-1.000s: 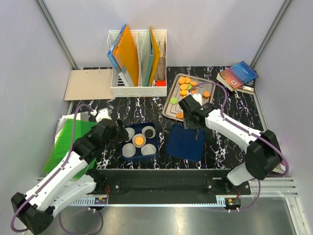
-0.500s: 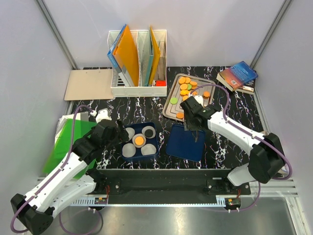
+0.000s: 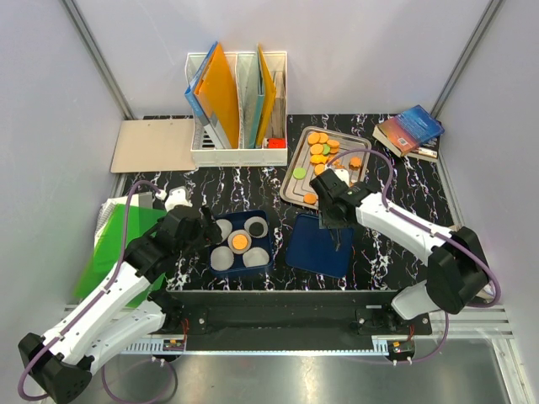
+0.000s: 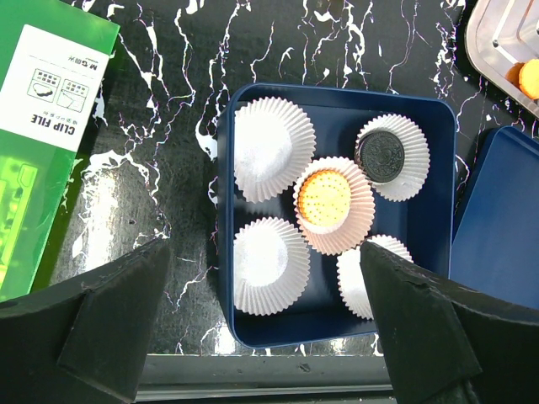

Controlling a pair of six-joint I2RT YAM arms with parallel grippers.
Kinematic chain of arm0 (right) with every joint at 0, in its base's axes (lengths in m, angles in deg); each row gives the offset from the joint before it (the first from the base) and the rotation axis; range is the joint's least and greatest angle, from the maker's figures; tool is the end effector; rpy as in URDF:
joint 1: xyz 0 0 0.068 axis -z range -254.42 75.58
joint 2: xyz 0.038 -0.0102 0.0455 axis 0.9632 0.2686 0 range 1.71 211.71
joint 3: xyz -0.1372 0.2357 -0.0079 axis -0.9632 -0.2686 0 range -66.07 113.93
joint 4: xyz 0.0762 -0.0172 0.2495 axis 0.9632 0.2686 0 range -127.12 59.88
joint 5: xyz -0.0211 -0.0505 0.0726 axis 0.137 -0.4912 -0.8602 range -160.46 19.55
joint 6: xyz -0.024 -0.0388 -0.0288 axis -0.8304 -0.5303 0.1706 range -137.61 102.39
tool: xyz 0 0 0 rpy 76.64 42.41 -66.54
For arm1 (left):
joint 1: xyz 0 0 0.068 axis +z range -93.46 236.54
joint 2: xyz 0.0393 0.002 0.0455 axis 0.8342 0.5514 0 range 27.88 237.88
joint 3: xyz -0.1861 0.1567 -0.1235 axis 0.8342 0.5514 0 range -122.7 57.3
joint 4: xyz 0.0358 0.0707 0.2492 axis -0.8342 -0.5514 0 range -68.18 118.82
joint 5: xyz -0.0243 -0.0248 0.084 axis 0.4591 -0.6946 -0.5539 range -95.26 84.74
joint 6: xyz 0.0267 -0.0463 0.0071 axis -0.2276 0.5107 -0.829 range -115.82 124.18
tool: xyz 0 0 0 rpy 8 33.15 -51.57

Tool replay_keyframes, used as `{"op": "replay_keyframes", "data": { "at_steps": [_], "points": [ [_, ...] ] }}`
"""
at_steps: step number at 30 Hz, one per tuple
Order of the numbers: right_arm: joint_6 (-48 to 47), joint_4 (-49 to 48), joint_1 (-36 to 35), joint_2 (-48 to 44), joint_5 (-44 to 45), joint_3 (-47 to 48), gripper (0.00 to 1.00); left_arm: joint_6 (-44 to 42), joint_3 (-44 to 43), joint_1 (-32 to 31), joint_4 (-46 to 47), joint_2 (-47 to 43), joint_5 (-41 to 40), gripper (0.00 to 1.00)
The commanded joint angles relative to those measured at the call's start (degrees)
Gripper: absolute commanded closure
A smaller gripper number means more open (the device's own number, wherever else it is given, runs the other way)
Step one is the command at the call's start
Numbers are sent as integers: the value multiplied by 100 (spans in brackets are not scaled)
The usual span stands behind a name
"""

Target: Pack the cookies

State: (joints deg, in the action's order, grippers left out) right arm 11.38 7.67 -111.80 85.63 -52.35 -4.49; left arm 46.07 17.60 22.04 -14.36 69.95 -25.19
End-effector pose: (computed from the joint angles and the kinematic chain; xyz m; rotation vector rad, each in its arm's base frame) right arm 0.2319 0.1632 0.2391 -0.1081 2.6369 -0.0597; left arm 0.1276 -0.0730 0.2635 -0.3153 2.2996 -0.2654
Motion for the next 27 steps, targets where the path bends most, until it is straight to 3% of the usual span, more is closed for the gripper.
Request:
{"op": "replay_keyframes", "data": {
  "at_steps": [1, 4, 8, 20, 27],
  "points": [
    [36, -85, 3, 81, -114, 3, 50, -14, 68, -4, 213, -93, 85, 1],
    [36, -85, 3, 54, -123, 29, 50, -14, 68, -13, 213, -76, 85, 1],
    [19, 3, 3, -33, -53, 108, 59, -14, 68, -13, 213, -67, 85, 1],
    [71, 503, -137, -806, 123, 811, 64, -14, 24, -13, 213, -49, 24, 1],
    [282, 750, -1129, -816, 447, 1434, 65, -32, -177, -13, 126, -32, -143, 1]
  ]
}}
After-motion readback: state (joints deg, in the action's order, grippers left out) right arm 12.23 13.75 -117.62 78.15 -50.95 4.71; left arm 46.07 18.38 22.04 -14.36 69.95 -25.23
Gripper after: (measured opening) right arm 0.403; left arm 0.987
